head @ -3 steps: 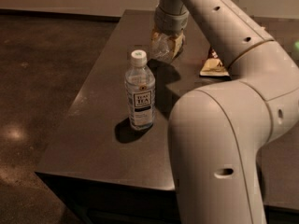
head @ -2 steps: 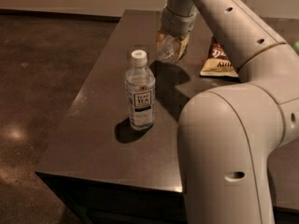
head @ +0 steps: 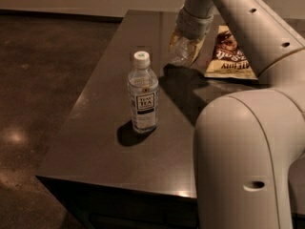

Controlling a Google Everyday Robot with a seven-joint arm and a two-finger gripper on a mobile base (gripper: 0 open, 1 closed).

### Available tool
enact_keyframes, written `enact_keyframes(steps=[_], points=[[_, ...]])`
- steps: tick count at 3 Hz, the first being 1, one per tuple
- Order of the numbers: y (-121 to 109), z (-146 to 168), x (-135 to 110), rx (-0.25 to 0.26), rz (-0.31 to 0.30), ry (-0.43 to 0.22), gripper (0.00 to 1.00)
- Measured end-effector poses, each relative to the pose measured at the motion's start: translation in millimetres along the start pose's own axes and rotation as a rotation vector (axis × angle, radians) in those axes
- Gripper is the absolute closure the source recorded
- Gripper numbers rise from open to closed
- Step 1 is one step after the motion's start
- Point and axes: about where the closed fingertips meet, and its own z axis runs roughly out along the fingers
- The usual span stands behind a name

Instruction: Move water bottle near brown chip bag

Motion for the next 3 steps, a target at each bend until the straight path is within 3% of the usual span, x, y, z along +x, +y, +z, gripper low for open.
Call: enact_keyframes(steps=[1,3], points=[[14,-5,3,-0.006,0.01,-0.001,1.0],[44,4,-1,-0.111,-0.018,-0.019,0.32]])
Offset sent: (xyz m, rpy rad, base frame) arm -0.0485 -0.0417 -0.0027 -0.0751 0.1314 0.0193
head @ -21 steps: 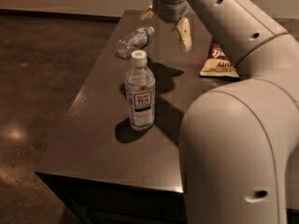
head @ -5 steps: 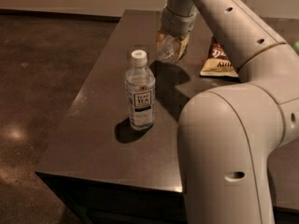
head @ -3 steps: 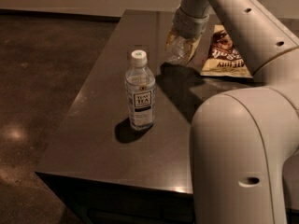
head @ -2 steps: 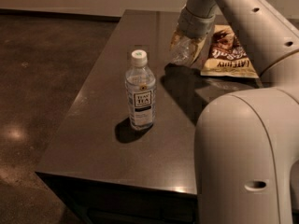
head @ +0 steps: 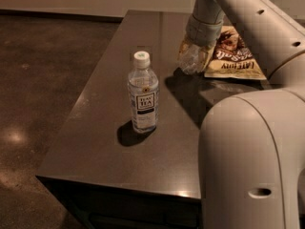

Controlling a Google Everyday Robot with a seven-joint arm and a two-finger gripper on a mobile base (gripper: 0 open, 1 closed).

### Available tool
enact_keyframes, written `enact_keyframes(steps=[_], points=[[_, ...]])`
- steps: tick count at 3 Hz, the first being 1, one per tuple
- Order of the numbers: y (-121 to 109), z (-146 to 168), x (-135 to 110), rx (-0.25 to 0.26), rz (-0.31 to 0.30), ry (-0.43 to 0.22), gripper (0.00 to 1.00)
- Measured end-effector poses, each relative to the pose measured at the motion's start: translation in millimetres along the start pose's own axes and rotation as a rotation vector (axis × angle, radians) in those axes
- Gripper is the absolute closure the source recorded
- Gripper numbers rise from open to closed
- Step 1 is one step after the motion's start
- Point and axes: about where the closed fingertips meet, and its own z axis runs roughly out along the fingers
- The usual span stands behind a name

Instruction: Move water bottle near brown chip bag

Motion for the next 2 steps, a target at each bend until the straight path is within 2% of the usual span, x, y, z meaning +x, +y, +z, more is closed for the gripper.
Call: enact_keyframes(steps=[1,2], points=[[0.8,3.8,0.6,-0.016,-0.013,-0.001,0.02],[-7.5,7.2,6.2,0.011,-0.013,0.018,0.0]])
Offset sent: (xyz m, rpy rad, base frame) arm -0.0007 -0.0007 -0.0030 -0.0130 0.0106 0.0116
